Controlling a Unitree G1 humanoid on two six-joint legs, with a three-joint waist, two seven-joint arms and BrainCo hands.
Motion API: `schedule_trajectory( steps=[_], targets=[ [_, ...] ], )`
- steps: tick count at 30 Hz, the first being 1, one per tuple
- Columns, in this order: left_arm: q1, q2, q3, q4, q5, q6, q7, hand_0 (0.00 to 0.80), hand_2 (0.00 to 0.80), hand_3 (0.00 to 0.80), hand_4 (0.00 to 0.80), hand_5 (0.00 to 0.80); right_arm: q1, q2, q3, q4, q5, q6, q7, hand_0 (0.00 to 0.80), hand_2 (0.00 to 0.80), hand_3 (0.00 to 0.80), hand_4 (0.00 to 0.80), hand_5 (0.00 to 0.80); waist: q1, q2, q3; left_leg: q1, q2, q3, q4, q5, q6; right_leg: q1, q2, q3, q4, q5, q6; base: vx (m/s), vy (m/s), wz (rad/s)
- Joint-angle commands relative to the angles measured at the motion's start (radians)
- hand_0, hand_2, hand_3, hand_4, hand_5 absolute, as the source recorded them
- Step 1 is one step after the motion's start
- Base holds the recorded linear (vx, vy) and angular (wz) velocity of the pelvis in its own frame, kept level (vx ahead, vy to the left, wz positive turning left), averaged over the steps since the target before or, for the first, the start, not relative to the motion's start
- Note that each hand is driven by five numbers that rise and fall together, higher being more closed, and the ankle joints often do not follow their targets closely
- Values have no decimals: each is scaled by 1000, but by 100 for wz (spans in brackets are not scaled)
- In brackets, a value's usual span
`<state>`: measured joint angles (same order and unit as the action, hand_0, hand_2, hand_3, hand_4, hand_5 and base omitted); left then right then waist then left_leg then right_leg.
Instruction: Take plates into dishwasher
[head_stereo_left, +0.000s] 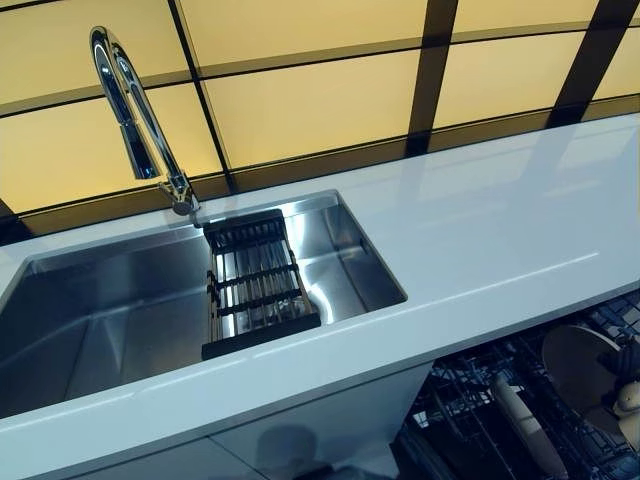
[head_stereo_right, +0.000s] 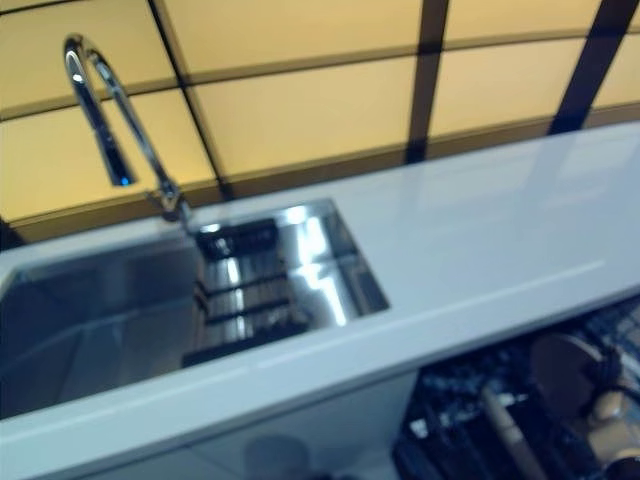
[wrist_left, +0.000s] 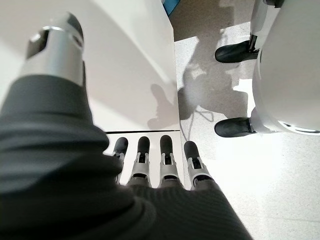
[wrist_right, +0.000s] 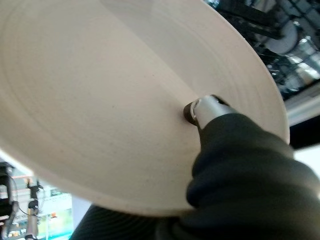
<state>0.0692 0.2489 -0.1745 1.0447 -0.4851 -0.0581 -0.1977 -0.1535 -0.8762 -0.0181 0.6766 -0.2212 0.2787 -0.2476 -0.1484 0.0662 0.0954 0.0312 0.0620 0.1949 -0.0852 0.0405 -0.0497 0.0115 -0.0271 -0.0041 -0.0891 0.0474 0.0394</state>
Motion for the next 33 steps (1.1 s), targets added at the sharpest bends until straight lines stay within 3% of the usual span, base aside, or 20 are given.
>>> schedule_trajectory(
  steps=[1,7,19,33],
  targets=[
    [-49,53,-22,-20,-8,-15,-15,0,0,0,0,0,-80,-6,40,21,25,-31,-7,800,800,800,800,800,25,-55,-2,9,18,-43,-2,-30,-15,-43,-67,-9,2,69,117,-52,-11,2],
    [-55,50,-20,-27,-25,-25,-20,0,0,0,0,0,-81,34,56,72,73,-26,-2,800,800,800,800,800,25,-36,9,7,18,-44,-2,-26,-18,-45,-68,-6,2,67,116,-24,3,0],
    [-67,56,-32,-10,-16,-36,-40,0,0,0,0,0,-88,89,42,258,186,-100,23,800,800,800,800,800,45,-23,11,9,14,-58,-2,-26,-20,-38,-78,-22,2,64,119,0,0,0],
    [-81,50,-53,-5,-28,-42,-46,0,0,0,0,0,-129,138,71,300,240,-111,14,800,800,800,800,800,57,3,16,9,6,-74,-2,-25,-21,-36,-85,-23,2,60,117,0,0,0]
  ],
)
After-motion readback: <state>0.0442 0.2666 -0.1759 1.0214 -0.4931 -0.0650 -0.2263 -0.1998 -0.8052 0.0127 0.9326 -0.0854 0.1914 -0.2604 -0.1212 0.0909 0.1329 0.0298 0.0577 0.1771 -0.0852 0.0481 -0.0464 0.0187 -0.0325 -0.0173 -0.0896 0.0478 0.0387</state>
